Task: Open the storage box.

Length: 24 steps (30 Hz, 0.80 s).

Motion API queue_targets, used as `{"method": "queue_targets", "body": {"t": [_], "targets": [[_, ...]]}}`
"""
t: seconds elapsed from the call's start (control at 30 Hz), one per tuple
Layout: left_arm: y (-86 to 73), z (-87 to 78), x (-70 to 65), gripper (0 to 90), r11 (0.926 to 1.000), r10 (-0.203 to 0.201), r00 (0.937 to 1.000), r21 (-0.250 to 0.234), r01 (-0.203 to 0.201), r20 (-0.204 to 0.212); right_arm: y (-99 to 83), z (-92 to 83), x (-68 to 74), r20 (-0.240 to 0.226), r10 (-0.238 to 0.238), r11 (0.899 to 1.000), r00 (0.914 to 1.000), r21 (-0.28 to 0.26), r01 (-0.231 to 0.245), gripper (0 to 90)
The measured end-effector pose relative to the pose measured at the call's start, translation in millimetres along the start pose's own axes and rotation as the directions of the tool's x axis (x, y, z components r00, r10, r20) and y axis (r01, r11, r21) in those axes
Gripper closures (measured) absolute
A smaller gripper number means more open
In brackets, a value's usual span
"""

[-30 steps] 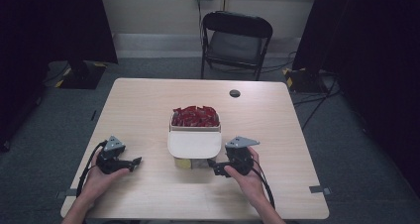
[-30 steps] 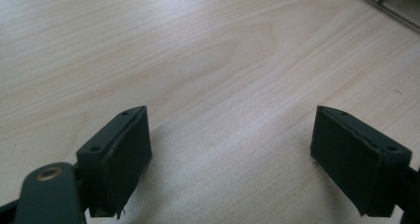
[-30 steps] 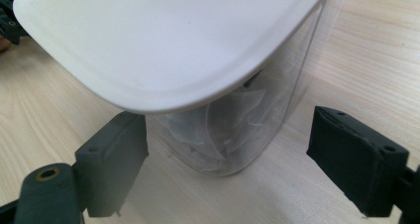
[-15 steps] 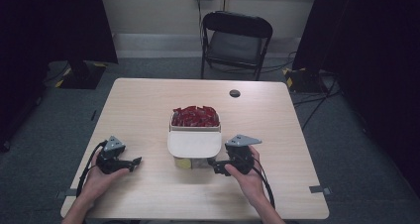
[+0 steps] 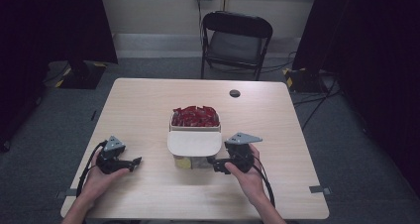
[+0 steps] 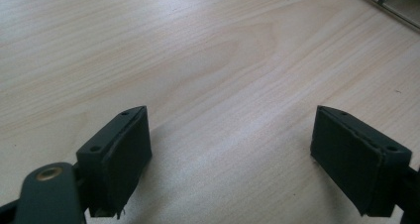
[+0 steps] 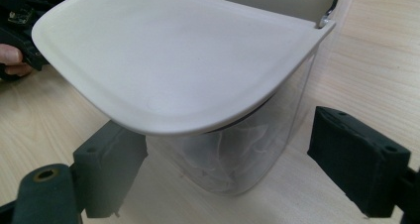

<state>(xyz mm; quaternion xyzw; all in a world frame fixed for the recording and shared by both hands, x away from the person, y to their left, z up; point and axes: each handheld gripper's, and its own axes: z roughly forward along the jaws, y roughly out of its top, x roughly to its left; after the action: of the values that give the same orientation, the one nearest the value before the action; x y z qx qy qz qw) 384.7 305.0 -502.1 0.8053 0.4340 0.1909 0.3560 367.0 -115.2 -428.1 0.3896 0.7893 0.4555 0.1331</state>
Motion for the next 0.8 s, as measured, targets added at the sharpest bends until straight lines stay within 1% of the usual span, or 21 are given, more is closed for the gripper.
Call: {"method": "queue_targets", "body": {"t": [0.2,0.37,0.53,0.6,0.73,0.8], "targets": [[0.0,0.0,0.0,15.3,1.0000,0.000,1.0000,0.000,0.000,0.000,0.3,-0.8,-0.1,0.006,0.011,1.000,0.9999,-0.005,-0.011,14.6],[0.0,0.0,0.0,15.3,1.0000,0.000,1.0000,0.000,0.000,0.000,1.7,-1.1,-1.3,0.003,0.019,1.000,0.9998,-0.013,-0.019,14.3],[0.0,0.0,0.0,15.3,1.0000,0.000,1.0000,0.000,0.000,0.000,5.1,-1.3,-2.2,0.002,0.017,1.000,0.9998,-0.023,-0.017,14.2],[0.0,0.0,-0.1,15.3,1.0000,0.000,1.0000,0.000,0.000,0.000,6.5,-1.1,-2.8,-0.002,0.028,0.999,0.9996,-0.027,-0.028,14.2],[0.0,0.0,0.0,15.4,1.0000,0.000,1.0000,0.000,0.000,0.000,8.5,-0.2,-2.4,-0.009,0.029,0.999,0.9995,-0.029,-0.029,14.2],[0.0,0.0,-0.1,15.3,1.0000,0.000,1.0000,0.000,0.000,0.000,9.8,1.4,-1.6,-0.014,0.020,0.999,0.9997,-0.026,-0.021,14.0]]}}
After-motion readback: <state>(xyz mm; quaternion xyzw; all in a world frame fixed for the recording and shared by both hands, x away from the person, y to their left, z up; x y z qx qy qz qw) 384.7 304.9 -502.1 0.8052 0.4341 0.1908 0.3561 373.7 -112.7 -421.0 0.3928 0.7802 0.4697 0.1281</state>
